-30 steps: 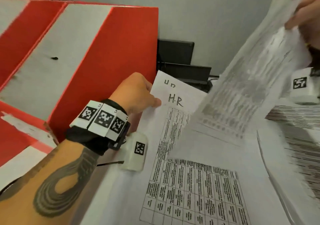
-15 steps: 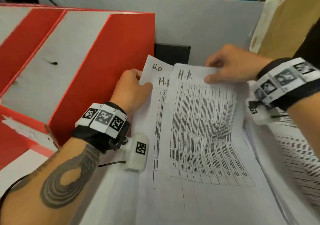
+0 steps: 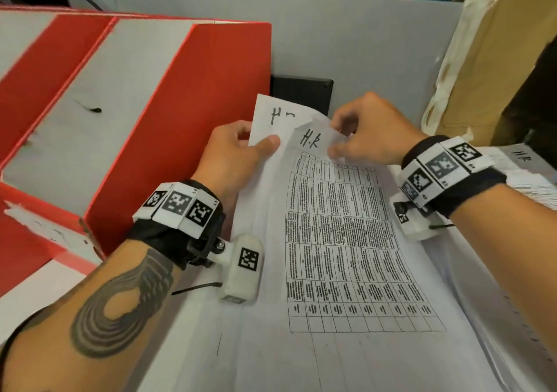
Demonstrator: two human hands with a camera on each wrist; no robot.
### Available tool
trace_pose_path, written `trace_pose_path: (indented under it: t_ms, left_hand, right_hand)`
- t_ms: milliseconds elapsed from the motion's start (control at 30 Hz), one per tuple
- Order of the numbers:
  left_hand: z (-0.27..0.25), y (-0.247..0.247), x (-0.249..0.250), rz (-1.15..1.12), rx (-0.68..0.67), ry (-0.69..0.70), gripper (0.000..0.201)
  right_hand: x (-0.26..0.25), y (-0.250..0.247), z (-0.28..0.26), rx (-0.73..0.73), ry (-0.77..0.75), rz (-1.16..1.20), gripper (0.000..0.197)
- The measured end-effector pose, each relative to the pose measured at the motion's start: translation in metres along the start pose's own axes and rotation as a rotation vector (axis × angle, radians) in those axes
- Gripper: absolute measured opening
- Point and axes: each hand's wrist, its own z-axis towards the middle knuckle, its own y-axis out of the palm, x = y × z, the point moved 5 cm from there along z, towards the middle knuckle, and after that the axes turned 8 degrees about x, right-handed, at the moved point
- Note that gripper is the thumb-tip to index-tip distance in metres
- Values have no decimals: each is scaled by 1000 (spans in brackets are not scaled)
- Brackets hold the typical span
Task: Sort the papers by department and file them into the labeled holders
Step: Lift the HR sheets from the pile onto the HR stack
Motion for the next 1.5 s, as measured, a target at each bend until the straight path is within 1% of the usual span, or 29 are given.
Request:
trace_pose_path:
  t_ms: [133, 267, 367, 433, 467, 500, 567, 600, 633, 700, 767, 833, 900, 967, 1033, 1067, 1133, 1167, 1200, 1233, 1300, 1367, 1400, 1467, 1500]
  left_hand:
    - [0, 1, -2, -22, -3, -22, 25]
    - [0, -2, -1, -88, 29, 11, 38]
    - [-3, 0, 4, -95, 1, 91, 48]
    - [-1, -1, 8, -1, 30, 209, 48]
    - [1, -1, 9, 55, 45, 255, 44]
    - [2, -1, 9, 95, 52, 269, 41]
    - [1, 1, 10, 116, 50, 242, 32]
    - [2, 2, 9, 102, 41, 223, 25]
    - [1, 2, 9, 84, 26, 203, 24]
    - [-1, 3, 11, 93, 3, 200, 40]
    - [-1, 3, 13, 133, -6, 228, 53]
    - [-1, 3, 14, 170, -11, 252, 60]
    - [0, 3, 14, 193, -1, 261, 65]
    - [3, 0, 13, 203, 16, 267, 70]
    - [4, -1, 11, 190, 3, 268, 67]
    - [4, -1, 9, 174, -6, 255, 60]
    - [6, -1, 8, 145, -2, 234, 35]
    - [6, -1, 9, 149, 13, 225, 20]
    - [5, -1, 10, 164, 30, 217, 10]
    - [5, -1, 10, 178, 31, 211, 7]
    - [6, 0, 7, 180, 15, 196, 9]
    - [6, -2, 8, 182, 47, 198, 10]
    - [5, -3, 8, 177, 59, 201, 12]
    - [4, -3, 10, 152, 75, 210, 26]
    - [3, -3, 11, 132, 76, 206, 29]
  right_hand:
    - [11, 1, 0, 19, 4, -4, 20]
    - [22, 2, -2, -33, 47, -58, 26]
    - [20, 4, -6, -74, 47, 44, 43]
    - [14, 4, -6, -44, 6, 130, 46]
    - [10, 3, -7, -12, -31, 154, 43]
    - [5, 3, -7, 32, -72, 171, 37]
    - [-4, 0, -8, 131, -148, 196, 24]
    - [-9, -1, -8, 160, -174, 208, 20]
    - [-13, -2, -8, 173, -192, 220, 17]
    - [-21, -4, -8, 174, -215, 234, 18]
    - [-27, -3, -8, 135, -225, 259, 20]
    - [-30, 1, -8, 95, -224, 285, 21]
    - [-31, 0, -10, 125, -240, 292, 30]
    - [-28, -7, -13, 153, -241, 311, 29]
    - [-21, -16, -15, 166, -242, 338, 30]
    - [-17, -21, -16, 168, -244, 349, 34]
    - [-11, -25, -20, 128, -255, 348, 33]
    - [-9, -25, -21, 96, -256, 338, 28]
    - [-8, -24, -23, 71, -250, 329, 24]
    - [-7, -23, -24, 60, -240, 326, 23]
    - [-7, -21, -24, 69, -226, 331, 19]
    - [-8, -19, -23, 92, -213, 324, 14]
    - [-10, -18, -24, 106, -209, 320, 13]
    - [-15, -16, -25, 129, -215, 301, 13]
    - [-18, -15, -25, 140, -220, 290, 12]
